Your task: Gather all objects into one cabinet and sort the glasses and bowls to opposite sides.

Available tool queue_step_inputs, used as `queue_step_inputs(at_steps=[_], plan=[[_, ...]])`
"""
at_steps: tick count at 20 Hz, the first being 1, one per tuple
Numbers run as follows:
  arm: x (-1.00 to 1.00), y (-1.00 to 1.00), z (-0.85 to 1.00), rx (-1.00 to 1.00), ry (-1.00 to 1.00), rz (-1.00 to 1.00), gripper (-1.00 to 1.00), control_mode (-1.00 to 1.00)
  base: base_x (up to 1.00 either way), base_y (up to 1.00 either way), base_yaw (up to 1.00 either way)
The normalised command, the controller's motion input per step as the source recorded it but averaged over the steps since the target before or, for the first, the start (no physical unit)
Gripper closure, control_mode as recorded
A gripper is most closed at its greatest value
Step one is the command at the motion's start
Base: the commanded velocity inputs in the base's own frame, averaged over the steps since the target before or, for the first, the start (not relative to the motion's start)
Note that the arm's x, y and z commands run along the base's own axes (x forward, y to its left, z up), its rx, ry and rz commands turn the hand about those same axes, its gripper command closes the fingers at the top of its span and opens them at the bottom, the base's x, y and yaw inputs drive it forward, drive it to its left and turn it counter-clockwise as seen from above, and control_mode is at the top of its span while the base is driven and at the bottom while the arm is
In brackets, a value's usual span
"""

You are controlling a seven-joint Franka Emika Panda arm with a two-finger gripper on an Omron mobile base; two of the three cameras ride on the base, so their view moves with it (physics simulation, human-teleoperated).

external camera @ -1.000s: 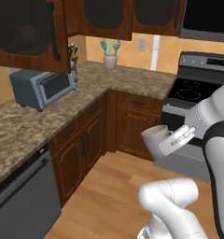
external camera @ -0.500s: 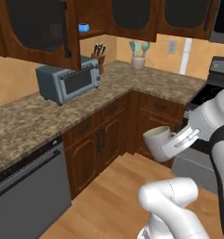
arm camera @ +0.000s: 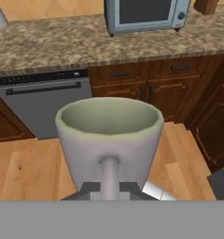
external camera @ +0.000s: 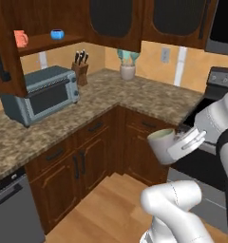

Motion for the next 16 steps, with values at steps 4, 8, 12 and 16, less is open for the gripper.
queue_step_inputs(at_steps=[4, 8, 12, 16], plan=[[0.00, 0.00, 0.00, 0.00, 0.00, 0.00, 1.00, 1.00, 0.75, 0.00, 0.02], [0.00, 0.00, 0.00, 0.00, 0.00, 0.00, 1.00, 1.00, 0.57, 0.11, 0.07], [0.00, 0.00, 0.00, 0.00, 0.00, 0.00, 1.00, 1.00, 0.64, 0.03, 0.05], [0.00, 0.00, 0.00, 0.00, 0.00, 0.00, 1.00, 1.00, 0.84, 0.06, 0.04]])
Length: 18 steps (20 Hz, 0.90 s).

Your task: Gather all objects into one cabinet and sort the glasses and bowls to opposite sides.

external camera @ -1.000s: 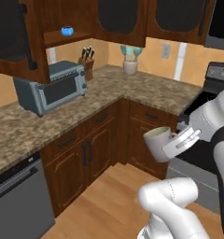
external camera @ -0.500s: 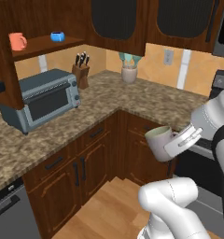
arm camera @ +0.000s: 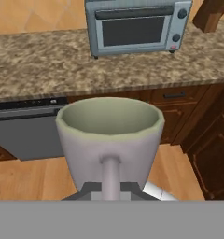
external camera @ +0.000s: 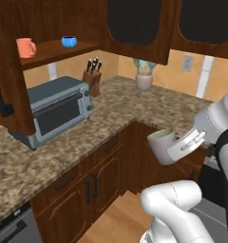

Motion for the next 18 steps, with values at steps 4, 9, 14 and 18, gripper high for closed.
queue_step_inputs(at_steps=[4, 9, 14, 18], plan=[[0.00, 0.00, 0.00, 0.00, 0.00, 0.00, 1.00, 1.00, 0.99, 0.05, 0.00], [0.00, 0.00, 0.00, 0.00, 0.00, 0.00, 1.00, 1.00, 0.91, 0.35, 0.00], [0.00, 0.00, 0.00, 0.00, 0.00, 0.00, 1.00, 1.00, 0.64, 0.68, 0.00], [0.00, 0.00, 0.00, 0.00, 0.00, 0.00, 1.00, 1.00, 0.86, 0.41, 0.00]])
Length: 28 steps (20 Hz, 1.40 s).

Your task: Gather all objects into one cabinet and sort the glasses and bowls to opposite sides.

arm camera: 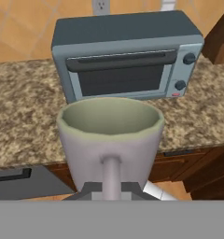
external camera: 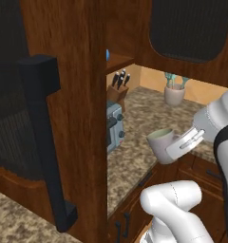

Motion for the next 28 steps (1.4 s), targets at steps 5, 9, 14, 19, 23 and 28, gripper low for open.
queue_step_inputs(at_steps=[5, 9, 14, 19, 23, 28], plan=[[0.00, 0.00, 0.00, 0.00, 0.00, 0.00, 1.00, 1.00, 0.92, 0.08, 0.00], [0.00, 0.00, 0.00, 0.00, 0.00, 0.00, 1.00, 1.00, 0.51, 0.13, 0.00], [0.04, 0.02, 0.00, 0.00, -0.04, 0.00, 1.00, -1.00, 0.24, 0.09, 0.00], [0.10, 0.08, 0.09, 0.00, -0.19, 0.00, 1.00, -1.00, 0.00, 0.00, 0.00], [0.00, 0.10, 0.14, -0.01, -0.22, 0.00, 1.00, -1.00, 0.00, 0.00, 0.00], [0.12, 0.02, 0.35, 0.02, -0.15, -0.02, 1.00, -1.00, 0.00, 0.00, 0.00]])
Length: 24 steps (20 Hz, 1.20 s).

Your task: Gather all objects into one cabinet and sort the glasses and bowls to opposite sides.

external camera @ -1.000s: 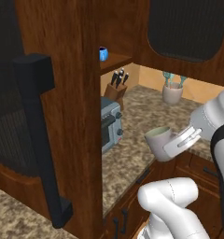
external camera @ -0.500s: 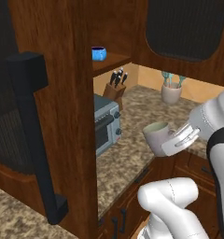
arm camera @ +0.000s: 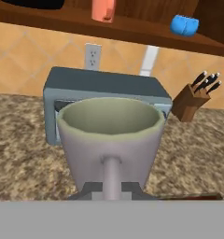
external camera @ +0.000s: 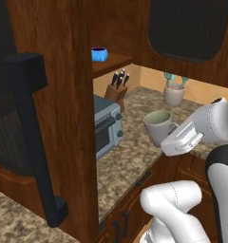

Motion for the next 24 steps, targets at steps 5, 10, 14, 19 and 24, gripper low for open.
queue_step_inputs(at_steps=[5, 10, 14, 19, 24], plan=[[0.23, 0.00, 0.56, 0.09, 0.00, -0.06, 1.00, -1.00, 0.00, 0.00, 0.00], [0.16, 0.02, 0.42, 0.07, 0.00, -0.07, 1.00, -1.00, 0.00, 0.00, 0.00], [0.08, 0.01, 0.04, 0.12, -0.03, -0.13, 1.00, -1.00, 0.00, 0.00, 0.00], [0.18, 0.01, 0.00, 0.21, -0.05, -0.15, 1.00, -1.00, 0.00, 0.00, 0.00], [0.24, 0.09, 0.00, 0.28, -0.10, -0.13, 1.00, -1.00, 0.00, 0.00, 0.00]])
